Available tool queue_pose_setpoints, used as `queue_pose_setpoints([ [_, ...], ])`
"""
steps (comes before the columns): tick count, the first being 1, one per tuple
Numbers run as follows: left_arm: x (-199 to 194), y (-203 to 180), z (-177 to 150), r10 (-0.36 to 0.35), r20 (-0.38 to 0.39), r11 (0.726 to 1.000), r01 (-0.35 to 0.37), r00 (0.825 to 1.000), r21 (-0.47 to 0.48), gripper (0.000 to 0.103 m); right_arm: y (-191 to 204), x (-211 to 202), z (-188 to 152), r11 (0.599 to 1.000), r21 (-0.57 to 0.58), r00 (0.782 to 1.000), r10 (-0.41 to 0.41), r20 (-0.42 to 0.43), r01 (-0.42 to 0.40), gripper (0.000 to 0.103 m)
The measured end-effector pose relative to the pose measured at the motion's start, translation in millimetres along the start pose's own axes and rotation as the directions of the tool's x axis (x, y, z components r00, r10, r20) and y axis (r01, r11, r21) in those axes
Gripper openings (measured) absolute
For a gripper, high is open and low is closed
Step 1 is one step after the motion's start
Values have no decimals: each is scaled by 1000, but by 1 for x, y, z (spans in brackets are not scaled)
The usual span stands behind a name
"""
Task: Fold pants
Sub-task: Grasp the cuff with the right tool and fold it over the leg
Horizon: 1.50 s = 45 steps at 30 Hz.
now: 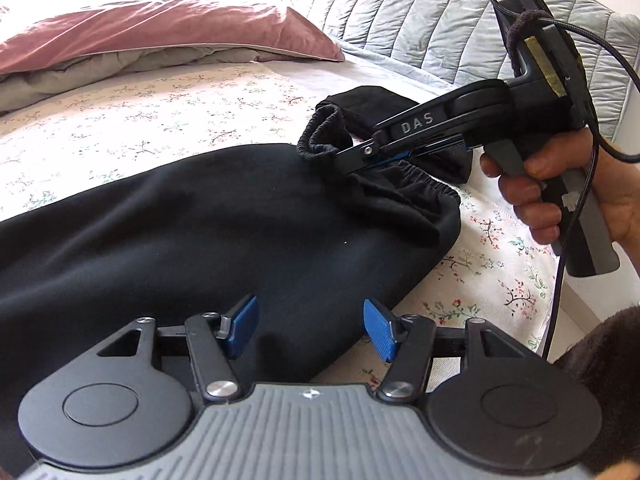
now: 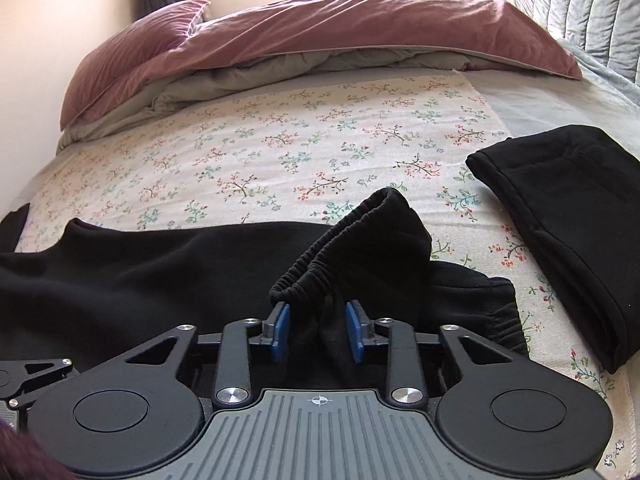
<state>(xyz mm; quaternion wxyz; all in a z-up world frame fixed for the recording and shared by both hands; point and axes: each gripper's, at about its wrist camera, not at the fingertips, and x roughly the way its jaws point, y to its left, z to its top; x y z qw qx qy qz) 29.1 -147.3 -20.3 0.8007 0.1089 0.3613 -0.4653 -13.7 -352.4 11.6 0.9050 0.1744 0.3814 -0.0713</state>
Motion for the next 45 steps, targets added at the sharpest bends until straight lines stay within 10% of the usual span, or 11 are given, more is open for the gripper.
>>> queue_pose_setpoints([
  [6, -9, 11, -7, 31, -2, 999, -31, 1000, -19, 72, -55, -32, -10, 989, 125, 996, -78, 33, 73, 7],
  [10, -8, 16, -17, 27, -10, 999, -28, 1000, -44, 72, -71, -47, -24, 990, 133, 997, -58, 46, 51, 19],
  [14, -7, 15, -25, 37, 8, 997, -37, 999, -66, 72, -43, -40, -25, 999, 46, 999, -31, 40, 29, 43],
  [22, -18, 17, -29, 66, 11, 997, -65, 998, -52, 72, 33, 5, -11, 991, -130, 999, -46, -2, 45, 55],
  [28, -26, 24, -33, 88, 5, 994, -87, 996, -64, 72, 64, 36, -14, 961, -244, 990, -140, -11, 133, 51],
  [32, -34, 30, -36, 109, 4, 992, -109, 994, -69, 72, 46, 26, -11, 966, -200, 987, -162, 19, 163, 18],
  [45, -55, 63, -39, 211, 4, 970, -209, 978, -125, 72, -56, -50, -28, 969, 75, 972, -236, 19, 234, 23],
])
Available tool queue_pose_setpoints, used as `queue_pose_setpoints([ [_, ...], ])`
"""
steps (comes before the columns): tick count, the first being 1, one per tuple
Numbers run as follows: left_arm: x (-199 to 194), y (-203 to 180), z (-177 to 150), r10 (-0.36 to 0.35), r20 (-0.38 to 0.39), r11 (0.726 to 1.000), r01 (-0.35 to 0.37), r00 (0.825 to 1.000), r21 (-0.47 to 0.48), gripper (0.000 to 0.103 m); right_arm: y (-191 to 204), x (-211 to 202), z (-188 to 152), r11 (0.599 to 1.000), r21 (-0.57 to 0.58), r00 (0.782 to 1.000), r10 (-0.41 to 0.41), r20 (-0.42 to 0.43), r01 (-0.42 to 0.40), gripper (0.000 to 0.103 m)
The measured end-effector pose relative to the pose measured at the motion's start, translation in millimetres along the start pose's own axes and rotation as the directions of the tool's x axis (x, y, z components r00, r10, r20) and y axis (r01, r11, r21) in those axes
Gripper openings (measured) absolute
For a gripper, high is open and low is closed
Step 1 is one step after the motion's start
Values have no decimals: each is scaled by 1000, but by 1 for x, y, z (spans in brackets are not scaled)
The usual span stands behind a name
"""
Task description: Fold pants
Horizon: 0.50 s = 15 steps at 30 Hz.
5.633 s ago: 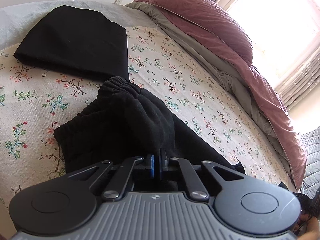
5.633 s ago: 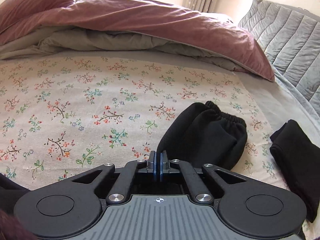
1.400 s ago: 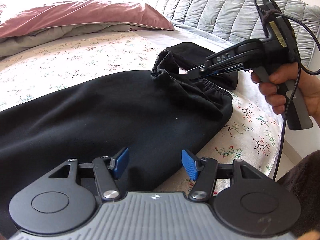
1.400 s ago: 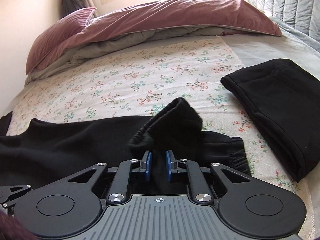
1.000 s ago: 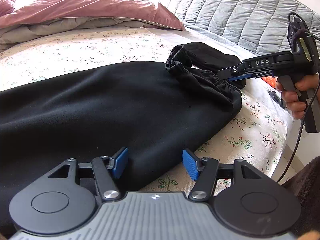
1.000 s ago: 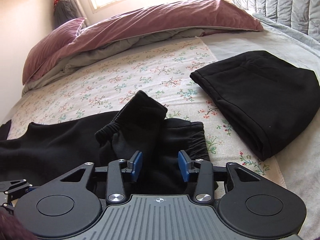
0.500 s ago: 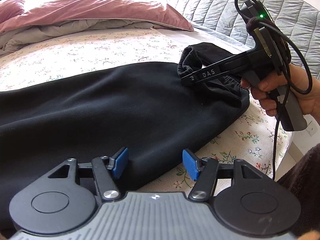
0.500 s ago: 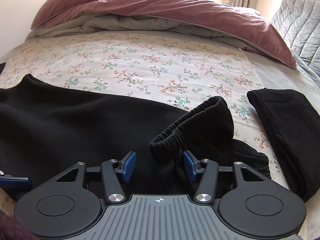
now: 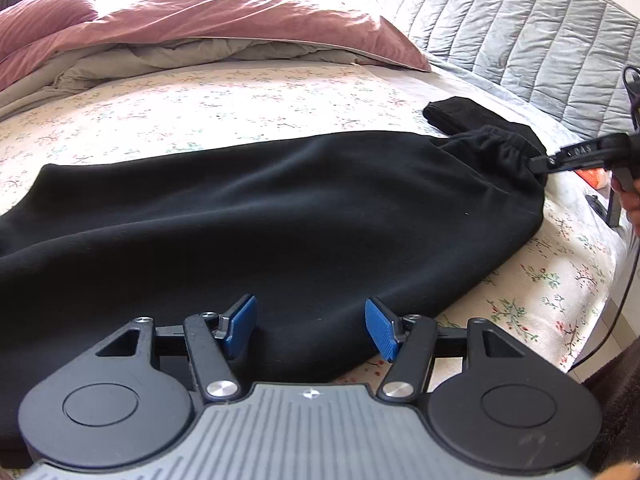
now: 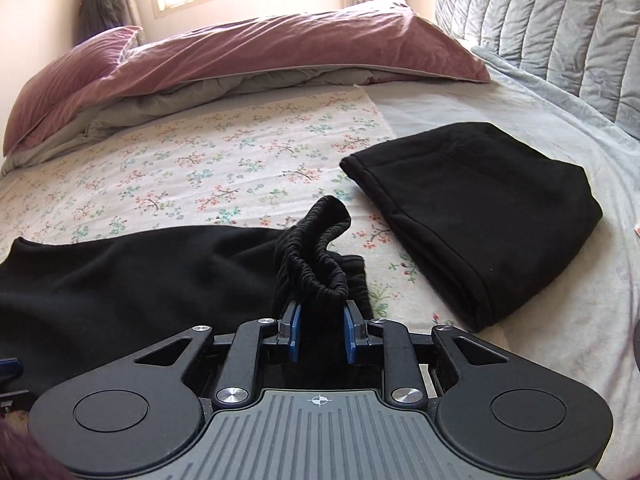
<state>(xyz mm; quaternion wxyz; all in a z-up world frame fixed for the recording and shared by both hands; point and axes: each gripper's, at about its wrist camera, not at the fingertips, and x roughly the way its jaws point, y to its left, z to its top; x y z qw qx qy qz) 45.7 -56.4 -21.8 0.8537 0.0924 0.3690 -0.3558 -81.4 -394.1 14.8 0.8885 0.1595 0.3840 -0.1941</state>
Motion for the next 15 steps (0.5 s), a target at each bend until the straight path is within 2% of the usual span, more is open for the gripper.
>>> queue_pose_setpoints([
  [3, -6, 20, 8, 59, 8, 998, -59, 998, -31, 72, -17, -2, -5, 998, 48, 999, -33, -15, 34, 38],
  [7, -16, 50, 22, 133, 13, 987, -132, 991, -92, 72, -19, -12, -4, 998, 63, 1000, -18, 17, 16, 60],
  [9, -24, 61, 26, 152, 27, 983, -148, 988, -106, 75, -16, -13, -1, 999, 51, 1000, 8, 26, -10, 61],
  [12, -33, 66, 22, 171, 52, 983, -167, 984, -75, 78, -12, -6, 1, 998, 54, 1000, 22, 7, -22, 61],
  [15, -35, 77, 12, 202, 47, 978, -199, 978, -59, 79, -10, 5, 2, 998, 60, 1000, -16, -13, 17, 61],
])
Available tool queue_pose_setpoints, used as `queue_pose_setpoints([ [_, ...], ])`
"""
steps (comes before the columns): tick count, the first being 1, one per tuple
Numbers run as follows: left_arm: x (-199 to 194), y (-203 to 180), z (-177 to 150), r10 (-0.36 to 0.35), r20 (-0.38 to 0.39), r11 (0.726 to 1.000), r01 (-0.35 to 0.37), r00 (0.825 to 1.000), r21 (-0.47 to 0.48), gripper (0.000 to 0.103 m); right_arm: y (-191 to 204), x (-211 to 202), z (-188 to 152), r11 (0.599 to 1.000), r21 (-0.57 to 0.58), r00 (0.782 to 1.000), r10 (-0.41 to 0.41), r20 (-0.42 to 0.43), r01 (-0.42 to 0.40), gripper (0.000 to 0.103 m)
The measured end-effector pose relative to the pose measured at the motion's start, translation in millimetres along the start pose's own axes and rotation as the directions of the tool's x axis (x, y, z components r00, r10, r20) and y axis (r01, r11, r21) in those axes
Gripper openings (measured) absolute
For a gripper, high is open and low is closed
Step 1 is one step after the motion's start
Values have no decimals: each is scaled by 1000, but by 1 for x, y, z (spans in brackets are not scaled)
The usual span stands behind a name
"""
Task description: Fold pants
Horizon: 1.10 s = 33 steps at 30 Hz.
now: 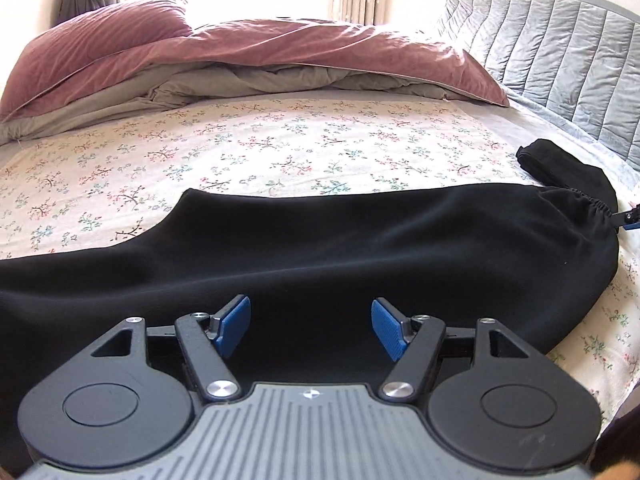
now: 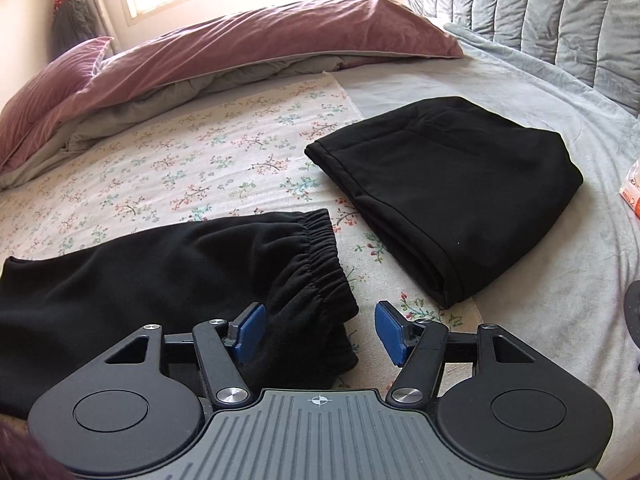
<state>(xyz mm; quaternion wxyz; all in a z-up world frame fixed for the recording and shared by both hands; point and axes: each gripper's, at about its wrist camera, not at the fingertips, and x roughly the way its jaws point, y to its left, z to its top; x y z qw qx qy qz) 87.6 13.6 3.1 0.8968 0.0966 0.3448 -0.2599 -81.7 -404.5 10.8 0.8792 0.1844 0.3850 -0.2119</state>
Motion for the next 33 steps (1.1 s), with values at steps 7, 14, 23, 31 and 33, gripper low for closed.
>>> queue_pose_setpoints([
  [7, 22, 53, 28, 113, 4, 991, -112, 994, -74, 79, 28, -7, 9, 997, -72, 997, 26, 77, -20, 61],
  [14, 78, 99, 61, 89, -17, 995, -90, 996, -52, 74, 57, 10, 23, 991, -128, 997, -22, 75, 31, 61],
  [23, 107, 113, 71, -17, -64, 997, 12, 998, -76, 20, 24, 37, 26, 988, -46, 989, -150, 8, 150, 61],
  [31, 124, 122, 77, 54, -51, 988, -60, 997, -145, 15, 15, 49, 22, 993, -19, 992, -120, -48, 120, 54],
  [33, 131, 116, 75, 95, -35, 986, -99, 995, -136, 17, 15, 47, 22, 993, -22, 992, -118, -46, 118, 54],
])
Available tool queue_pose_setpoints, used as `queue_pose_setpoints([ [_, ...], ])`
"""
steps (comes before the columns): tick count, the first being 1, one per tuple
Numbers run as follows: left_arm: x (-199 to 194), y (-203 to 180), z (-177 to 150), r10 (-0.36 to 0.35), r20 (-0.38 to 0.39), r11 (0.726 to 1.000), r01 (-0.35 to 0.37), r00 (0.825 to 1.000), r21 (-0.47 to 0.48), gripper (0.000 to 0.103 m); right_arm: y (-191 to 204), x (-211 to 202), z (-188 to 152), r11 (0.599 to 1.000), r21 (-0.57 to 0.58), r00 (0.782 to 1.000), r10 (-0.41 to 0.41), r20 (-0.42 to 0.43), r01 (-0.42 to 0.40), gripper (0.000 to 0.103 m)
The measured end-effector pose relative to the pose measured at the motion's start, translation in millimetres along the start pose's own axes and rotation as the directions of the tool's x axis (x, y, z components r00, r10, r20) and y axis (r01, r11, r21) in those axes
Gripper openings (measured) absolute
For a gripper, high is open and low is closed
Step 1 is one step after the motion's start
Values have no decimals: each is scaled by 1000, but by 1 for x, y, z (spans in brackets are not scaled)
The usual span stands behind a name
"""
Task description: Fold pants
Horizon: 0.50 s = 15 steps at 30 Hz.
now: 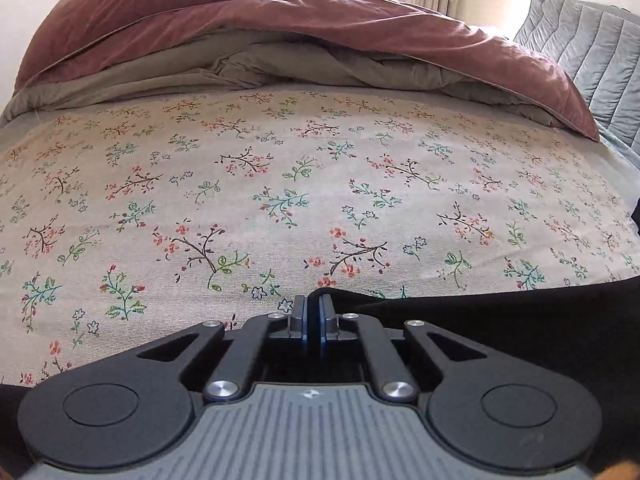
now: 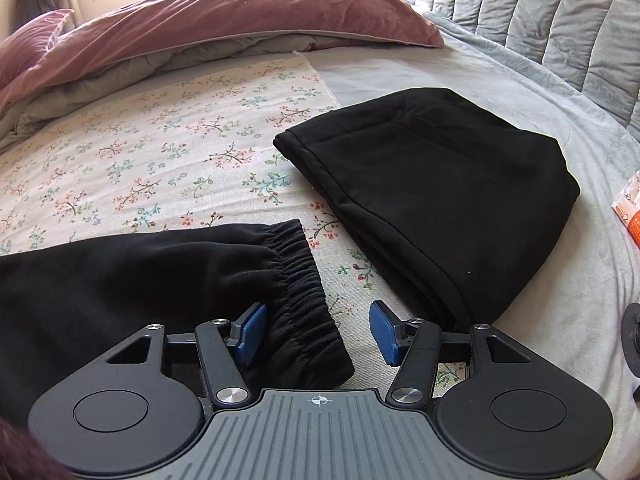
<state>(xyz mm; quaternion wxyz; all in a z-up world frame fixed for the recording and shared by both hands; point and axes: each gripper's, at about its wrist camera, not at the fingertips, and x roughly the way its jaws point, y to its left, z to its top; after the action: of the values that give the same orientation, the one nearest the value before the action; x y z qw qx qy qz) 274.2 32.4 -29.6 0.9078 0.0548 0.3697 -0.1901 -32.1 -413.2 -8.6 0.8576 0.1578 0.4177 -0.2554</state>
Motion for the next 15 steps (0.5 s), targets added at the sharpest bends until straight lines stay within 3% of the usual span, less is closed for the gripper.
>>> queue_pose_setpoints([
  [4, -11, 0, 1, 46, 15, 997, -45, 999, -63, 29, -6, -9, 0, 1000, 23, 1000, 18, 21, -18, 54],
  [7, -40, -1, -6, 73, 35, 996, -71, 997, -52, 41, -12, -18, -2, 999, 35, 999, 34, 42, -35, 55],
  [9, -66, -1, -16, 96, 46, 993, -93, 994, -67, 62, -15, -23, -4, 998, 40, 998, 46, 45, -48, 55],
  [15, -131, 17, -54, 152, 14, 977, -148, 988, -156, 74, -13, -40, -14, 994, 37, 993, 104, 59, -106, 57],
])
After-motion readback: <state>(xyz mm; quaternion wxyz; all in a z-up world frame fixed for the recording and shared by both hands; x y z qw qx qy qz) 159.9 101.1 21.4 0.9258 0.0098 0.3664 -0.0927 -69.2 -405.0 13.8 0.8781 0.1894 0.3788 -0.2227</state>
